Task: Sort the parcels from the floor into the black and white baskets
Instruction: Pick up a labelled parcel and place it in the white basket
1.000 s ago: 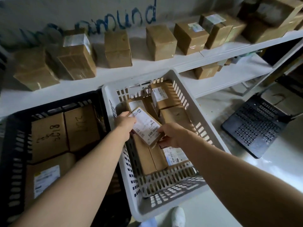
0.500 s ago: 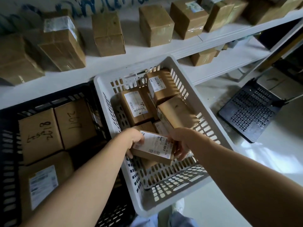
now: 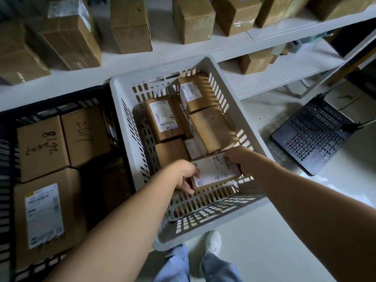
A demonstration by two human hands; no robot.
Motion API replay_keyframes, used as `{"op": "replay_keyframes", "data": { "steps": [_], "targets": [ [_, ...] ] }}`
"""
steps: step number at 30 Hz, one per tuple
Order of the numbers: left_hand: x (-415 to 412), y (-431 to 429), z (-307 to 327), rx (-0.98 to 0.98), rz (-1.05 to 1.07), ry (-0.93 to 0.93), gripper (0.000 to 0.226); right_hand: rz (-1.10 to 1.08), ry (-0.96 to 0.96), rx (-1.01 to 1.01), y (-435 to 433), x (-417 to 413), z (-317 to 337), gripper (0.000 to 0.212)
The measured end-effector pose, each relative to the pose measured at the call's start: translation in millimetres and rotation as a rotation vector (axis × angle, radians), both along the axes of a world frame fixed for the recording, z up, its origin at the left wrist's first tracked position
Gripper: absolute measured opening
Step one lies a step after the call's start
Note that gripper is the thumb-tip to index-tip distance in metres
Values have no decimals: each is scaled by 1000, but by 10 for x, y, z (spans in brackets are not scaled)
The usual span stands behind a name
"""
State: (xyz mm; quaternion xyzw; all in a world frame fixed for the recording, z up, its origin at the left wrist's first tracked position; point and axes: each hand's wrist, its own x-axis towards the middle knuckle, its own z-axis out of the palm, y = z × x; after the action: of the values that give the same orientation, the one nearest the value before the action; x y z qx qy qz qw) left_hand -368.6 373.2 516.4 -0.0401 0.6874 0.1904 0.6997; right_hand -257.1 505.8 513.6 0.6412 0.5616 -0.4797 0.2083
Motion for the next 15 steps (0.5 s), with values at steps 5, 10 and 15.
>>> {"op": "replay_keyframes", "data": {
  "steps": [5,10,15],
  "targets": [
    [41,-44,-106,11,52,80,48,-28,102,57,-38,6,-122,21],
    [177,72,-138,50,71,122,38,-56,93,178,18,86,-216,12],
    [227,126,-157,69,129,201,21,511,-108,322,-39,217,-115,31]
  ]
}}
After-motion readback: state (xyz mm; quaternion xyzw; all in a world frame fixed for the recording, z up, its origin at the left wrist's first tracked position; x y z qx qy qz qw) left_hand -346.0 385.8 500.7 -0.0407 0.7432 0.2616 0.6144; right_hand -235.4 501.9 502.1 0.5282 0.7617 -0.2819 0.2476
